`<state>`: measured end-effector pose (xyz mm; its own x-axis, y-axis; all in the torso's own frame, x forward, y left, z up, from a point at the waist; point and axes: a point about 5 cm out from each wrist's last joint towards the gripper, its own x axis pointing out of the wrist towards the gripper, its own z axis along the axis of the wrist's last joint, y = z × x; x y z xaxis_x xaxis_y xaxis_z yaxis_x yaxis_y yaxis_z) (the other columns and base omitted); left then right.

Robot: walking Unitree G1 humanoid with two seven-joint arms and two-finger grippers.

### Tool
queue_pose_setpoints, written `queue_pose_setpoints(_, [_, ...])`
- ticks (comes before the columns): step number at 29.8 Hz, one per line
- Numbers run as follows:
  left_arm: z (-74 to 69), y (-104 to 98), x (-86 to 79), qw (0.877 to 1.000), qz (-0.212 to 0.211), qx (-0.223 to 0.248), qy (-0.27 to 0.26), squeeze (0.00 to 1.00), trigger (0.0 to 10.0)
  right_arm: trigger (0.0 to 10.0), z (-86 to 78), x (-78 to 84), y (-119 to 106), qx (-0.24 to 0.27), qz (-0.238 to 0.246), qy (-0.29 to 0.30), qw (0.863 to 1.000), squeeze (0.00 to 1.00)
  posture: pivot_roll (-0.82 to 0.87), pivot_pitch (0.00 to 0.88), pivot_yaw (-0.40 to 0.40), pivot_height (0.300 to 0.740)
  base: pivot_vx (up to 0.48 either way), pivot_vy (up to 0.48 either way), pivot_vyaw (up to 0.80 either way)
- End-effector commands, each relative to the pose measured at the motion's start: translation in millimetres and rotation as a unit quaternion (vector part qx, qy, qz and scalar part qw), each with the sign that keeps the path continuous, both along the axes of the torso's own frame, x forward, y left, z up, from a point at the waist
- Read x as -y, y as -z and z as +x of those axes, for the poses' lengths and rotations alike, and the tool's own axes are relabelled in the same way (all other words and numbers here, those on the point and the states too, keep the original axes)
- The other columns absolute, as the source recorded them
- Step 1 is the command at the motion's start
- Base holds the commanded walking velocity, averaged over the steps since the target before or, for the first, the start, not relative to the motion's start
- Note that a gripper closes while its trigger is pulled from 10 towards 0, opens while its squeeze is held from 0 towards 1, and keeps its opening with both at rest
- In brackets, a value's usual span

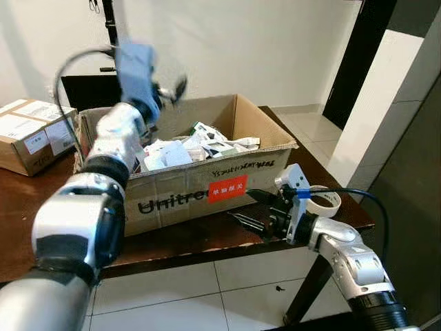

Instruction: Picking trash to rubbish bin

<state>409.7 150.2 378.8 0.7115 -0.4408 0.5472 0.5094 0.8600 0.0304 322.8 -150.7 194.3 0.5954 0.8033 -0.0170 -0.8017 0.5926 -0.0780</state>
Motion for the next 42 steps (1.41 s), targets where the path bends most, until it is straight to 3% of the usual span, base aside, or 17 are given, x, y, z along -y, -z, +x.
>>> queue_pose_setpoints(1, [-5.0,1,11.3,0.991,-0.002,-0.006,0.133,0.0,10.0,10.0,-4.8,4.4,-1,-0.007,0.005,-0.013,1.0,0.0,0.01,0.118,-0.015,0.74,0.0,0.0,0.0])
queue_pose_setpoints(2, [-5.0,1,11.3,0.991,-0.002,-0.006,0.133,0.0,10.0,10.0,-4.8,4.4,-1,-0.007,0.005,-0.013,1.0,0.0,0.01,0.118,-0.015,0.74,0.0,0.0,0.0])
queue_pose_setpoints(3, [-15.4,20,29.2,0.954,0.099,-0.018,0.283,0.0,10.0,10.0,-7.8,8.1,1,-0.019,0.008,-0.026,0.999,0.0,0.01,0.115,-0.021,0.74,0.0,0.0,0.0])
queue_pose_setpoints(5, [-17.8,26,32.6,0.943,0.126,-0.023,0.308,0.0,10.0,10.0,-8.3,9.0,1,-0.02,0.009,-0.027,0.999,0.0,0.01,0.115,-0.021,0.74,0.0,0.0,0.0])
queue_pose_setpoints(6, [-28.7,62,41.6,0.903,0.203,-0.061,0.373,0.0,10.0,10.0,-10.8,12.3,1,-0.029,0.01,-0.039,0.999,0.0,0.01,0.106,-0.035,0.74,0.0,0.0,0.0])
queue_pose_setpoints(10, [-40.3,92,49.7,0.884,0.227,-0.083,0.401,0.0,10.0,10.0,-12.7,15.2,1,-0.035,0.007,-0.047,0.998,0.0,0.01,0.101,-0.039,0.74,0.0,0.0,0.0])
queue_pose_setpoints(11, [-57.2,119,51.6,0.878,0.222,-0.105,0.411,0.0,10.0,10.0,-13.8,18.4,3,-0.041,0.002,-0.05,0.998,0.0,0.0,0.096,-0.046,0.74,0.0,0.0,0.0])
queue_pose_setpoints(17, [-75.7,136,52.4,0.87,0.215,-0.133,0.424,0.0,10.0,10.0,-16.1,21.8,6,-0.053,-0.002,-0.057,0.997,0.0,0.01,0.091,-0.052,0.74,0.0,0.0,0.0])
queue_pose_setpoints(20, [-97.8,156,51.1,0.843,0.233,-0.183,0.449,0.0,10.0,10.0,-19.9,26.9,16,-0.076,-0.015,-0.064,0.995,0.0,0.02,0.086,-0.057,0.74,0.0,0.0,0.0])
queue_pose_setpoints(24, [-106.7,169,48.8,0.833,0.249,-0.208,0.448,0.0,10.0,10.0,-21.4,28.2,21,-0.085,-0.022,-0.065,0.994,0.0,0.02,0.085,-0.059,0.74,0.0,0.0,0.0])
queue_pose_setpoints(26, [-110.0,199,42.2,0.82,0.307,-0.266,0.403,0.0,10.0,10.0,-23.6,28.2,28,-0.097,-0.032,-0.068,0.992,0.0,0.02,0.084,-0.057,0.74,0.0,0.0,0.0])
queue_pose_setpoints(27, [-110.0,199,42.2,0.82,0.307,-0.266,0.403,0.0,10.0,10.0,-23.6,28.2,28,-0.097,-0.032,-0.068,0.992,0.0,0.02,0.084,-0.057,0.74,0.0,0.0,0.0])
queue_pose_setpoints(29, [-115.5,239,34.6,0.797,0.372,-0.332,0.341,0.0,10.0,10.0,-27.2,28.6,42,-0.115,-0.068,-0.071,0.988,0.0,0.03,0.08,-0.054,0.74,0.0,0.0,0.0])
queue_pose_setpoints(30, [-115.5,239,34.6,0.797,0.372,-0.332,0.341,0.0,10.0,10.0,-27.2,28.6,42,-0.115,-0.068,-0.071,0.988,0.0,0.03,0.08,-0.054,0.74,0.0,0.0,0.0])
queue_pose_setpoints(33, [-127.5,278,32.4,0.773,0.395,-0.389,0.309,0.0,10.0,10.0,-33.5,29.2,63,-0.142,-0.117,-0.075,0.98,0.0,0.03,0.078,-0.053,0.74,0.0,0.0,0.0])
queue_pose_setpoints(37, [-163.8,327,36.6,0.716,0.414,-0.466,0.313,0.0,10.0,10.0,-46.4,31.7,101,-0.199,-0.173,-0.081,0.961,0.0,0.02,0.077,-0.053,0.74,0.0,0.0,0.0])
queue_pose_setpoints(42, [-172.3,346,36.7,0.71,0.399,-0.5,0.296,0.0,10.0,10.0,-57.3,34.7,129,-0.235,-0.23,-0.084,0.941,0.0,0.03,0.076,-0.052,0.74,0.0,0.0,0.0])
